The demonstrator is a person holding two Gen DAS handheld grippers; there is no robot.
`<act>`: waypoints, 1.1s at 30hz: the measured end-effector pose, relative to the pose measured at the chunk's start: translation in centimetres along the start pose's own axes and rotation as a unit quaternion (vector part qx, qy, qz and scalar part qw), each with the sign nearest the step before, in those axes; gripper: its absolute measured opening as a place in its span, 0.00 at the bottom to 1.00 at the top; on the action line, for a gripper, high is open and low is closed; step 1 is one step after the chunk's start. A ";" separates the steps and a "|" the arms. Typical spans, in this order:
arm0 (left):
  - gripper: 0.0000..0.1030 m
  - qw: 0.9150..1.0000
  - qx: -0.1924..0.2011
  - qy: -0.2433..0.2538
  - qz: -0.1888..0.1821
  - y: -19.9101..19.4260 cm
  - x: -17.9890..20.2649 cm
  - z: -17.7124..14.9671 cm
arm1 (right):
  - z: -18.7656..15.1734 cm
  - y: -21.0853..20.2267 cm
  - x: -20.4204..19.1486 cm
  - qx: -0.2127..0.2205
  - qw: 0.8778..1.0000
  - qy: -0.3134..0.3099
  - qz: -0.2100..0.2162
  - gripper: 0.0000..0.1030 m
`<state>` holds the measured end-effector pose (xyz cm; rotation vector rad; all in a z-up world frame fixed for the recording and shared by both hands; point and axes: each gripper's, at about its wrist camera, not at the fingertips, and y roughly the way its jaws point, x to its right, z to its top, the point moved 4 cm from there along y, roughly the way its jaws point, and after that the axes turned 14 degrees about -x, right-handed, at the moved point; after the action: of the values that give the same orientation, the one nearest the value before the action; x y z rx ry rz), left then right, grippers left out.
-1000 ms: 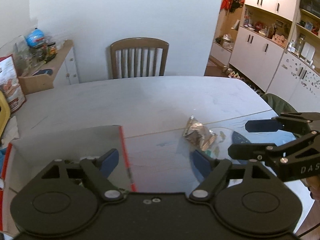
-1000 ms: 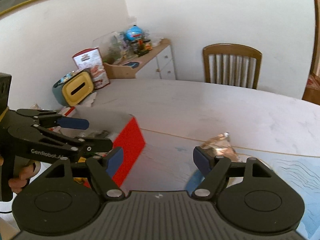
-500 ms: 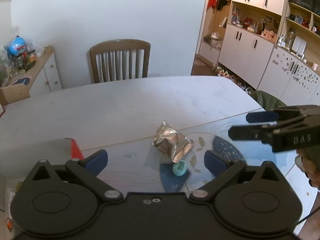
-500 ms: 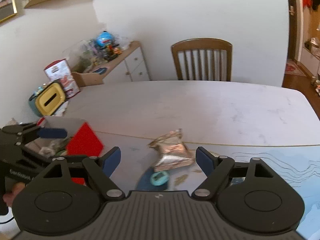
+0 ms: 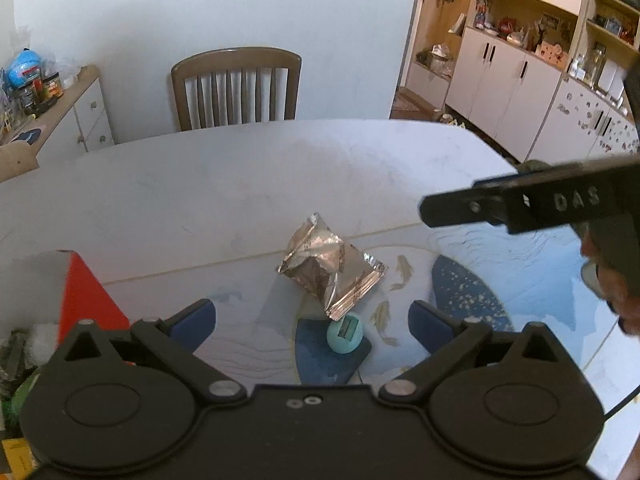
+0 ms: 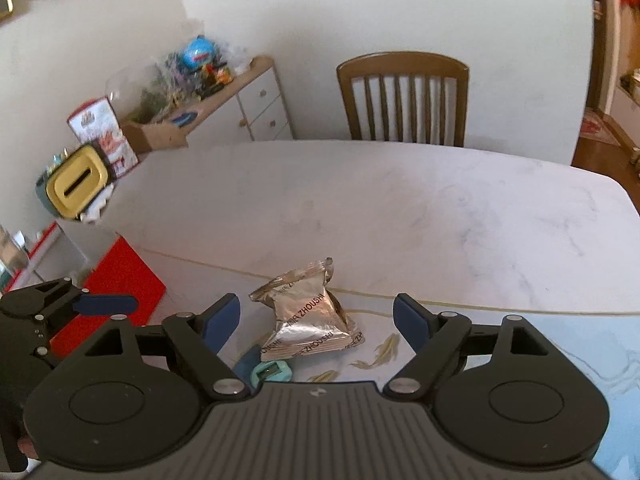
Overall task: Organize objects
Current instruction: 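Grasp the foil snack bag with right gripper while left grasps the teal sharpener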
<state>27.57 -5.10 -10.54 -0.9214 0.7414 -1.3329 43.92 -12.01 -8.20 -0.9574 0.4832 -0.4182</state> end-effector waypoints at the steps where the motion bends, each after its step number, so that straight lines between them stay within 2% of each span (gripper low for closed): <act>1: 0.99 1.000 -0.002 0.001 0.002 0.4 0.2 -0.1 | 0.2 0.6 0.0 -0.005 1.000 -0.004 -0.001 0.81; 15: 0.99 1.000 -0.022 0.012 0.014 5.6 1.4 -0.9 | 1.7 8.8 -0.4 -0.085 0.995 -0.045 0.006 0.81; 22: 0.97 0.999 -0.026 0.016 0.016 7.2 1.6 -1.0 | 1.9 11.4 -0.1 -0.104 0.994 -0.044 0.010 0.81; 28: 0.91 0.999 -0.031 0.024 0.015 8.2 2.0 -1.2 | 1.8 12.7 0.1 -0.112 0.993 -0.042 0.011 0.81; 33: 0.78 0.999 -0.028 0.040 0.015 8.5 2.6 -1.4 | 1.8 13.5 -0.6 -0.112 0.992 -0.053 -0.003 0.81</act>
<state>30.70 -7.86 -18.54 -0.9018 0.8565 -1.3341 46.14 -3.55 -18.65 -1.1927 0.4373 -0.3207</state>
